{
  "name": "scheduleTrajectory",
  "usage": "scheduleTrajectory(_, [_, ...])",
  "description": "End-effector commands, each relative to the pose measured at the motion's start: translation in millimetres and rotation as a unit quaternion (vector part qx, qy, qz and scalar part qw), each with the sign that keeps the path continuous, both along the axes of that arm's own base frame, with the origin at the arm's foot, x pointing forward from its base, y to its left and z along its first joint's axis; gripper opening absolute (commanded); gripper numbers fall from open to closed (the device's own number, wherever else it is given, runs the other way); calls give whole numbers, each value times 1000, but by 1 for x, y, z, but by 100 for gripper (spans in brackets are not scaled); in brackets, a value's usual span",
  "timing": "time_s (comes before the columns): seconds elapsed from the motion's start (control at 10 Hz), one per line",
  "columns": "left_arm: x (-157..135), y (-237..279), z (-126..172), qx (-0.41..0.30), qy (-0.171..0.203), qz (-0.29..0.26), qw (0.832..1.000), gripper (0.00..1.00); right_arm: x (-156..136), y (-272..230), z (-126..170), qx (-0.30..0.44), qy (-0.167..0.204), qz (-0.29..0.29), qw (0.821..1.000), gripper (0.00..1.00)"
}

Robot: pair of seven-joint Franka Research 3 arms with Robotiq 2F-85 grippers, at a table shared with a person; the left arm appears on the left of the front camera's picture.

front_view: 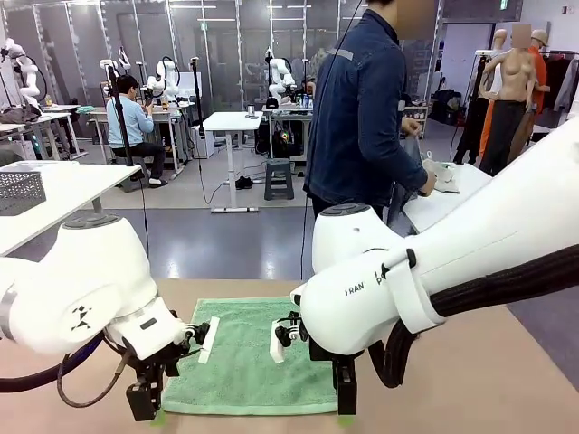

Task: Fold the towels and place them in the basket.
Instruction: When a person lays out a Towel with hook on the table, fold it in half twice.

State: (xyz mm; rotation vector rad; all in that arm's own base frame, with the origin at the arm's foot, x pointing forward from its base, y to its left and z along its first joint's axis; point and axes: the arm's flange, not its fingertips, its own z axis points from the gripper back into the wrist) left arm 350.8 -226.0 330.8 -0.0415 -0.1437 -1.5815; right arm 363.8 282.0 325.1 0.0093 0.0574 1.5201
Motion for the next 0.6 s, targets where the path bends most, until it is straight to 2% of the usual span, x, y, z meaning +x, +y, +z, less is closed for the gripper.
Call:
scheduleTrajectory(0.0, [1, 2, -7, 12, -10, 18, 1000, 100, 5, 2, -13, 16, -1, 21, 1000, 100])
scheduleTrajectory(0.5, [3, 10, -23, 16, 1, 21, 1000, 100, 5, 7, -27, 20, 7, 15, 1000, 100])
